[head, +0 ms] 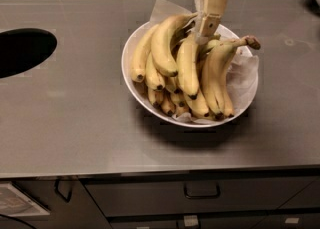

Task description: Pick banana from white bowl

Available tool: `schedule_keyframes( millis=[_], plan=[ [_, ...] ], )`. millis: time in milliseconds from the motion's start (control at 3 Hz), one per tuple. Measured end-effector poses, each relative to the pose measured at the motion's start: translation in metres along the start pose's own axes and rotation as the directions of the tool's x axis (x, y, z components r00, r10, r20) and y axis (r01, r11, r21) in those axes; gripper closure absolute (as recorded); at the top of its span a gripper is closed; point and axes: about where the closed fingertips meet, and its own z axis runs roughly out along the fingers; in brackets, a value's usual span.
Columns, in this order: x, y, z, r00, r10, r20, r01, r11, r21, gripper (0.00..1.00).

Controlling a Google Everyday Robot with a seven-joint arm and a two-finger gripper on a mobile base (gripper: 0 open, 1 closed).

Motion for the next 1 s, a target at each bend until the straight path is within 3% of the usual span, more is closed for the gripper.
schedule_keyframes(
  millis=[333,1000],
  plan=[
    [-0.004,-0.006,0.007,1.0,-0.015,0.011,0.015,0.9997,-0.021,0.0],
    [-0.004,0.006,0.014,0.999,0.018,0.05,-0.015,0.9982,-0.059,0.16]
  ],
)
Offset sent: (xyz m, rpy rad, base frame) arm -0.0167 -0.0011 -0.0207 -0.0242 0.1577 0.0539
